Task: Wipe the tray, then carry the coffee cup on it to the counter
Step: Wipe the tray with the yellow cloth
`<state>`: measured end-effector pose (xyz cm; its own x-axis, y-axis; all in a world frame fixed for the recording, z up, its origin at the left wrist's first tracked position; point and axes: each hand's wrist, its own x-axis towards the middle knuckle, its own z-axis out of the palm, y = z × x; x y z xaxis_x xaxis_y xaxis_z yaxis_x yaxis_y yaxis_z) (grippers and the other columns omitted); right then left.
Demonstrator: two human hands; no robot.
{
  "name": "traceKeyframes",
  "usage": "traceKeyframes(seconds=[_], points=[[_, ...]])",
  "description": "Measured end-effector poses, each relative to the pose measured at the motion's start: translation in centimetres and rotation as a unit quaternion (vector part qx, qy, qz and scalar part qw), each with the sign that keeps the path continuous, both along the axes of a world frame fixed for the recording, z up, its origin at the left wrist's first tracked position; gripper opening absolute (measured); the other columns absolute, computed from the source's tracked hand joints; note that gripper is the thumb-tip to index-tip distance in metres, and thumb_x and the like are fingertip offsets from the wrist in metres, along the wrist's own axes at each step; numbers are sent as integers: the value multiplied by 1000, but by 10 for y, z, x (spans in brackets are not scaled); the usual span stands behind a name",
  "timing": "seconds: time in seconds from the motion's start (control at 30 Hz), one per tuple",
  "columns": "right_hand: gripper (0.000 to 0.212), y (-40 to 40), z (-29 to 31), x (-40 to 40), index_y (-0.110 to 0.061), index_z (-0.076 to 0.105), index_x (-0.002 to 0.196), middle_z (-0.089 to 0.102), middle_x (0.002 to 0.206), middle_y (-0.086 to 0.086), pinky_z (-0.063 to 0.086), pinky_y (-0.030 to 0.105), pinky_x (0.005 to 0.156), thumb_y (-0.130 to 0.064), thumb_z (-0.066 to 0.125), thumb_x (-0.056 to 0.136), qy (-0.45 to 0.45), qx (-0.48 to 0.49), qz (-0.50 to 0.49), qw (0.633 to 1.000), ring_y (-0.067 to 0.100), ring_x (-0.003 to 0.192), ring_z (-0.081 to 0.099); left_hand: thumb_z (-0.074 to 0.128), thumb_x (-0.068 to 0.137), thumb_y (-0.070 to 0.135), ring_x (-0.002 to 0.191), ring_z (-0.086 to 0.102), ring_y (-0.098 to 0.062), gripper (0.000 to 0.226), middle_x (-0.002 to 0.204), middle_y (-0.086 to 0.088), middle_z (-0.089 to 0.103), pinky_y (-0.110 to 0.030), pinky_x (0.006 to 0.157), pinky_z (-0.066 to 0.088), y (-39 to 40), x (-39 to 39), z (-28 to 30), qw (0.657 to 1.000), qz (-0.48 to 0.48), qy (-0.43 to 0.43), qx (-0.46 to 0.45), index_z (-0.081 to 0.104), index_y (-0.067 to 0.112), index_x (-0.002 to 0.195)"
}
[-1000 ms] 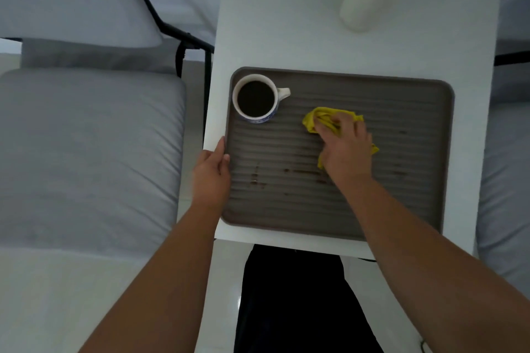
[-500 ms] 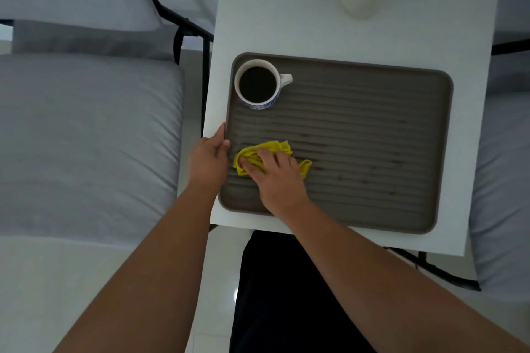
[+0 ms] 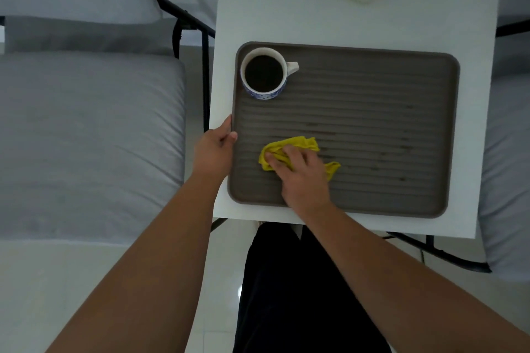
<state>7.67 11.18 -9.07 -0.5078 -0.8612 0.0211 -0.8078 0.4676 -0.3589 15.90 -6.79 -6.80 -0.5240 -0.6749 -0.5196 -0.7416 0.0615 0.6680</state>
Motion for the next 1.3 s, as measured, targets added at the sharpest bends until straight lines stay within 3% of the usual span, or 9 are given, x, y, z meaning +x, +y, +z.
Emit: traceKeyframes(seconds=[0.1, 0.2, 0.33, 0.47, 0.6, 0.73, 0.87, 1.13, 1.3], points=[[48, -31, 2, 22, -27, 64, 119, 51, 123, 4, 47, 39, 71, -14, 45, 76, -9, 24, 64, 998, 34, 95, 54, 48, 98, 19, 117, 55, -11, 44, 130, -2, 62, -16, 92, 37, -1, -3, 4, 1000, 1, -21, -2, 45, 24, 141], [48, -16, 0, 9, -27, 64, 119, 61, 121, 7, 50, 40, 72, -11, 48, 77, -3, 28, 100, 995, 33, 100, 50, 49, 97, 20, 115, 60, -25, 44, 125, -9, 65, -29, 99, 45, -3, -3, 6, 1000, 5, -21, 17, 46, 26, 141], [47, 56, -2, -32, -20, 68, 116, 65, 113, 15, 49, 43, 77, -5, 49, 76, 38, 5, 46, 998, 35, 91, 50, 49, 97, 20, 114, 61, -21, 43, 125, -2, 65, -37, 101, 47, -6, -1, 6, 999, 6, -9, 32, 47, 29, 140], [53, 107, 9, -58, -18, 64, 120, 61, 112, 18, 49, 51, 74, -3, 44, 72, 45, 41, -35, 998, 41, 90, 53, 50, 97, 22, 113, 62, -20, 43, 127, 1, 64, -41, 100, 49, -7, 1, 0, 999, 12, 0, 48, 47, 30, 139], [50, 72, 10, -38, -15, 66, 114, 65, 106, 16, 50, 46, 67, -6, 48, 68, 12, 29, -92, 995, 41, 86, 56, 50, 96, 24, 110, 63, -19, 43, 126, 3, 64, -44, 98, 50, -8, 3, -5, 999, 11, -2, 49, 47, 32, 139], [45, 4, 8, 1, -15, 69, 110, 67, 107, 12, 49, 41, 71, -7, 48, 72, -21, 7, -26, 999, 36, 88, 58, 50, 96, 26, 113, 62, -17, 44, 126, 4, 64, -44, 98, 50, -10, 4, -6, 998, 12, 2, 62, 46, 33, 139], [49, -31, 12, 20, -18, 65, 118, 63, 113, 9, 48, 40, 74, -14, 42, 75, -26, 69, 12, 997, 35, 96, 58, 52, 96, 24, 103, 66, -22, 44, 119, 8, 64, -47, 89, 54, -12, 2, -2, 995, 26, 4, 92, 47, 35, 139], [51, 56, 14, -30, -9, 64, 117, 60, 110, 21, 49, 47, 78, -14, 39, 73, 3, 87, -206, 975, 42, 88, 54, 52, 97, 22, 95, 68, -25, 43, 103, 16, 65, -46, 82, 58, -12, 1, 0, 993, 33, 8, 117, 48, 35, 138], [50, 31, 20, -24, -13, 69, 109, 63, 105, 17, 50, 41, 68, -14, 40, 69, -5, 88, -182, 979, 39, 83, 57, 53, 96, 24, 96, 69, -29, 43, 110, 10, 67, -50, 81, 58, -13, 4, -6, 992, 35, 12, 120, 48, 36, 137]])
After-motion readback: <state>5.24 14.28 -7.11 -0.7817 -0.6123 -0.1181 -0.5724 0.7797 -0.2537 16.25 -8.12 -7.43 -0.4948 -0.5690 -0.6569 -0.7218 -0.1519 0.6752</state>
